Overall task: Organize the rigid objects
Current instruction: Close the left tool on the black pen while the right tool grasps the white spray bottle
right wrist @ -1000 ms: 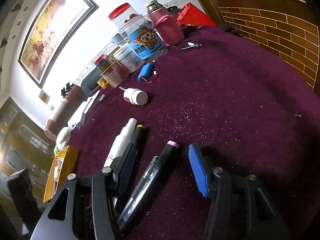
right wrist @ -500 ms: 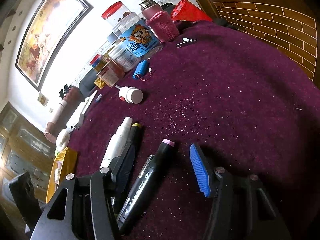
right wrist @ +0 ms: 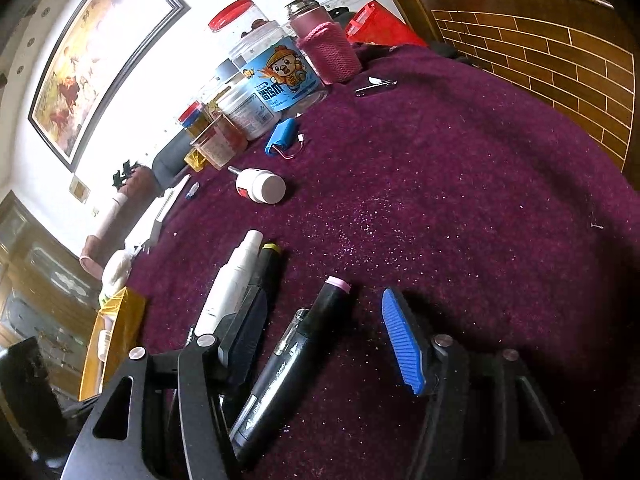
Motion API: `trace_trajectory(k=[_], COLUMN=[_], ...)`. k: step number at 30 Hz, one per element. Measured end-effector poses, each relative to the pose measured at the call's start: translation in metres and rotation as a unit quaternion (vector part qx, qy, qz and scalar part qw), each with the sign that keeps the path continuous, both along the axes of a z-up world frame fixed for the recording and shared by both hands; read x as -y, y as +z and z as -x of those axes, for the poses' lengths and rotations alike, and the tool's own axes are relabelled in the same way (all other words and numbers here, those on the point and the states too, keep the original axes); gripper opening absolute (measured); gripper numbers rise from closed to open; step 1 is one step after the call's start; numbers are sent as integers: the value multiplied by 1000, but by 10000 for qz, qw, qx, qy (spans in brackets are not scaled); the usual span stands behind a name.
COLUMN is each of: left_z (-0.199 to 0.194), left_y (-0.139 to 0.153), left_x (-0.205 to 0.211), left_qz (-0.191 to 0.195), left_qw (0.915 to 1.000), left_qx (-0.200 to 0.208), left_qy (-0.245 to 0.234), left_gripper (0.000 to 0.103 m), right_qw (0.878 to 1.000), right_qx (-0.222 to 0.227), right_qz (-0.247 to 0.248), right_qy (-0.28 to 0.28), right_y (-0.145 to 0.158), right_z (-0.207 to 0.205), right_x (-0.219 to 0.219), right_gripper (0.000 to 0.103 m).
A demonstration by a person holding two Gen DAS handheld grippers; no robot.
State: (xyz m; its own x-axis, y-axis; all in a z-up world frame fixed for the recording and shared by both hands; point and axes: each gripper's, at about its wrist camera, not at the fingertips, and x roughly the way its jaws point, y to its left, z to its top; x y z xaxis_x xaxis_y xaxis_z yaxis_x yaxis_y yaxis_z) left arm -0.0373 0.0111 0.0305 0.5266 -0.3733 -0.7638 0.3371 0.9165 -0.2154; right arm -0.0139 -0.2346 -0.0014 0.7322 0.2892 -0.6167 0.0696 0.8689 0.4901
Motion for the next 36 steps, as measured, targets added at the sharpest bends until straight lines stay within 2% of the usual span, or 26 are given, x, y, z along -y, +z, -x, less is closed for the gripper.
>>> trace_trajectory(k=[5, 9, 11, 13, 15, 17, 18, 19, 20, 21, 23, 26, 29, 32, 36], left_z=[14, 12, 6, -4, -19, -32, -32, -31, -29, -24, -16, 2, 16, 26, 34], left_y=[4, -5, -6, -5, -10, -20, -20, -20, -20, -19, -16, -4, 10, 22, 30], left_x=[-17, -21, -12, 6, 22, 34, 40, 45, 42, 35, 19, -8, -32, -53, -68], left_qz=[333, 331, 264, -86, -289, -534, -752, -959, -828, -521, -165, 473, 974, 1489, 1930], left_qw=[9994, 9988, 9991, 9999, 9996, 9986, 9970, 9949, 9962, 9983, 9996, 9988, 9952, 9887, 9808], left_qx=[-8, -202, -236, -77, -25, -36, 194, 276, 204, 59, -40, -35, 66, 166, 262], left_qy=[104, 302, 251, 125, 55, 2, -67, -122, -203, -262, -205, -139, -72, 24, 91], left_gripper=[6, 8, 14, 36, 41, 37, 26, 11, 11, 11, 11, 11, 11, 11, 11], right_qw=[10000, 9998, 9997, 9995, 9994, 9993, 9993, 9993, 9993, 9993, 9991, 9965, 9941, 9932, 9934], right_qx=[-7, -18, -23, -30, -34, -34, -33, -33, -33, -34, -50, -170, 110, 284, 84], right_qz=[88, 184, 237, 313, 351, 361, 360, 358, 362, 369, 414, 823, 1062, 1023, 737], right_qy=[-11, -15, -19, -56, -54, -56, -58, -59, -62, -63, -54, -38, 192, 486, 880], right_y=[0, 0, 1, 1, 1, 0, 0, 0, 0, 0, 0, 6, 23, 40, 48], right_z=[-1, -2, -2, -2, -2, -2, -2, -2, -3, -2, -3, -5, 5, 8, -10], right_x=[-2, -5, -6, -7, -8, -7, -7, -7, -7, -7, -8, -18, -38, -55, -75], right_gripper=[55, 55, 56, 56, 56, 56, 56, 56, 56, 56, 56, 55, 55, 55, 55])
